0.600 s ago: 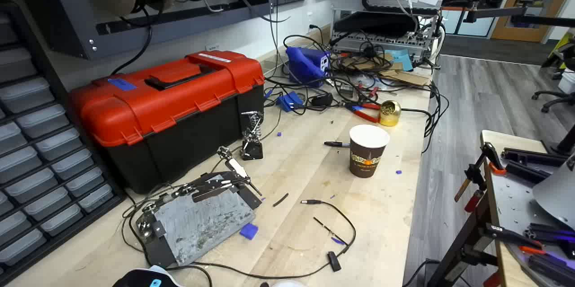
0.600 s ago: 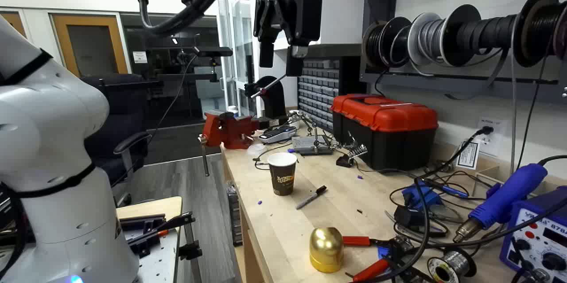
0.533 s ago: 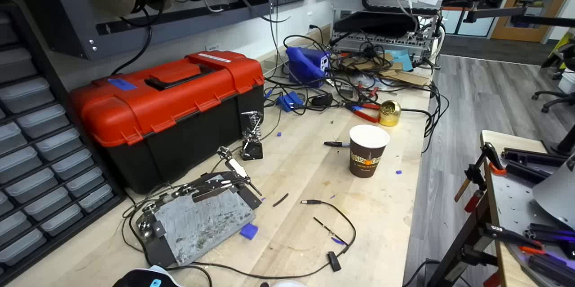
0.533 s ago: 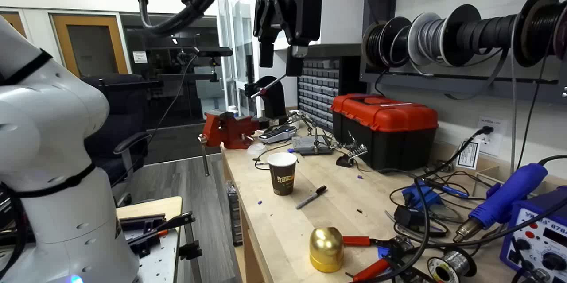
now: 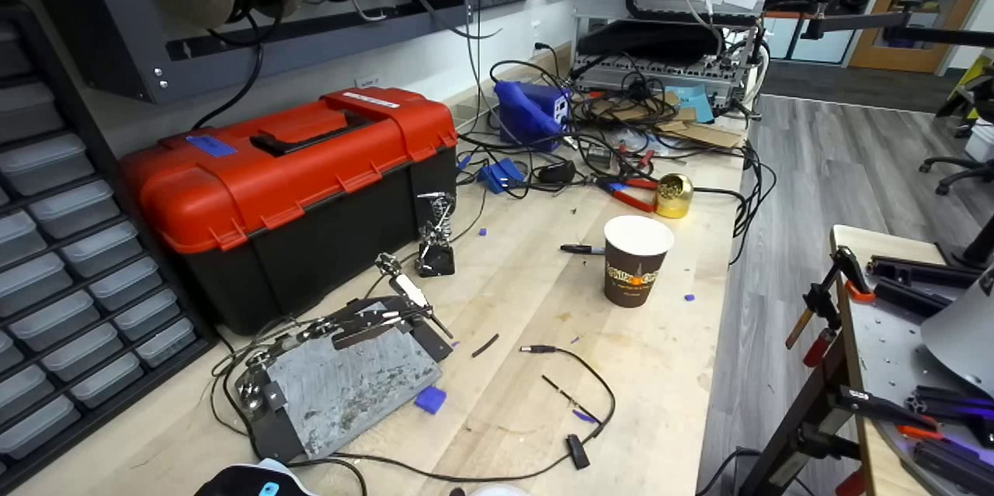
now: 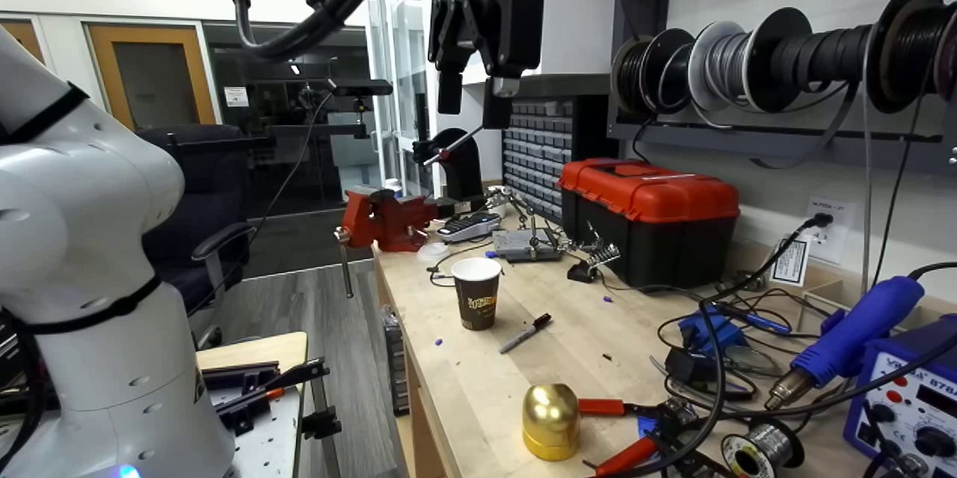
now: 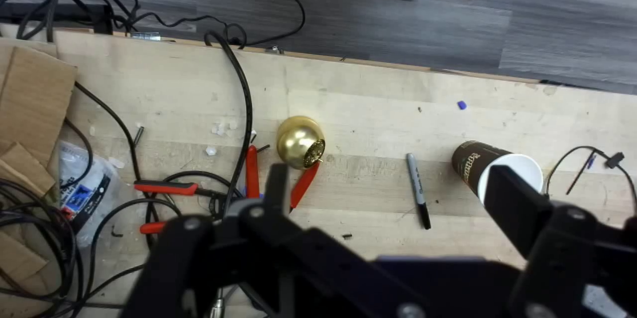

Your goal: Pick the pen on the table and put it in the cup

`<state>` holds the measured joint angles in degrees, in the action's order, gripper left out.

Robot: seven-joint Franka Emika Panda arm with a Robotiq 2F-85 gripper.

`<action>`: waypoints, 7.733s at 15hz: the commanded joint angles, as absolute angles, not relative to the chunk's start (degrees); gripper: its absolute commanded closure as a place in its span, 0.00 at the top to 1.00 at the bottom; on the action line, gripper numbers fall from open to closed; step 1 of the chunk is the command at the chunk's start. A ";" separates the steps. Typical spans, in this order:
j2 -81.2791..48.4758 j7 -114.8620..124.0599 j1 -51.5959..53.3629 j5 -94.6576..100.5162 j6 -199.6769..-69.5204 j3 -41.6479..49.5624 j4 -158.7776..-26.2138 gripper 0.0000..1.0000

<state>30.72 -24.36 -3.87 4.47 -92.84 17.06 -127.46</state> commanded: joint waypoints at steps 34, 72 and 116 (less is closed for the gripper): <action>11.23 -29.05 2.01 0.14 -124.98 4.95 -139.70 1.00; -6.60 -29.31 2.99 4.44 -136.80 -0.56 -132.22 1.00; -15.47 -26.10 1.19 2.84 -141.73 -4.59 -127.76 1.00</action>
<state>-14.31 -28.00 1.82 1.10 -141.32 -4.92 -128.02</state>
